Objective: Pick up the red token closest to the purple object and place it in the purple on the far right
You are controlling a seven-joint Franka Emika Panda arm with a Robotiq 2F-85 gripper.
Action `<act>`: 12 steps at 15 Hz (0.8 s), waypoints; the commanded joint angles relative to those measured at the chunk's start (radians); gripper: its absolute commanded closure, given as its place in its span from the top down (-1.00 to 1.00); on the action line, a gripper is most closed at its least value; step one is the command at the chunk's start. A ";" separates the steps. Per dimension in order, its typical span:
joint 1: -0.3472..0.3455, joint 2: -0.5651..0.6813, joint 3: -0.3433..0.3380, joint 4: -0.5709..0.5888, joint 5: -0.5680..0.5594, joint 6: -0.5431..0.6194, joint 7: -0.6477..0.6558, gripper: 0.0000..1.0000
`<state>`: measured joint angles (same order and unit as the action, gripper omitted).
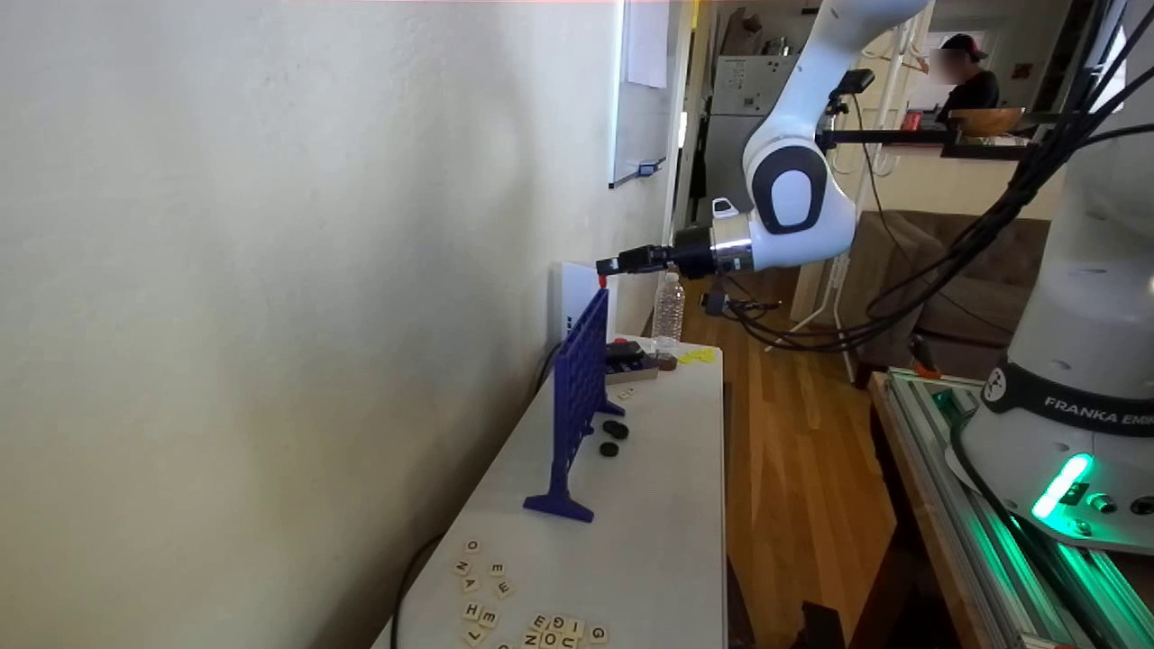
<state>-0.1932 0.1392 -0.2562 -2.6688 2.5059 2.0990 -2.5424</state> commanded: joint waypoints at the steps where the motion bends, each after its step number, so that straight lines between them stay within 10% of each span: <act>1: 0.016 0.019 0.005 0.039 0.007 0.058 -0.003 -0.84; 12: 0.030 0.029 0.008 0.061 0.007 0.120 0.012 -0.84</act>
<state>-0.1677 0.1529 -0.2481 -2.6281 2.5059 2.1915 -2.5418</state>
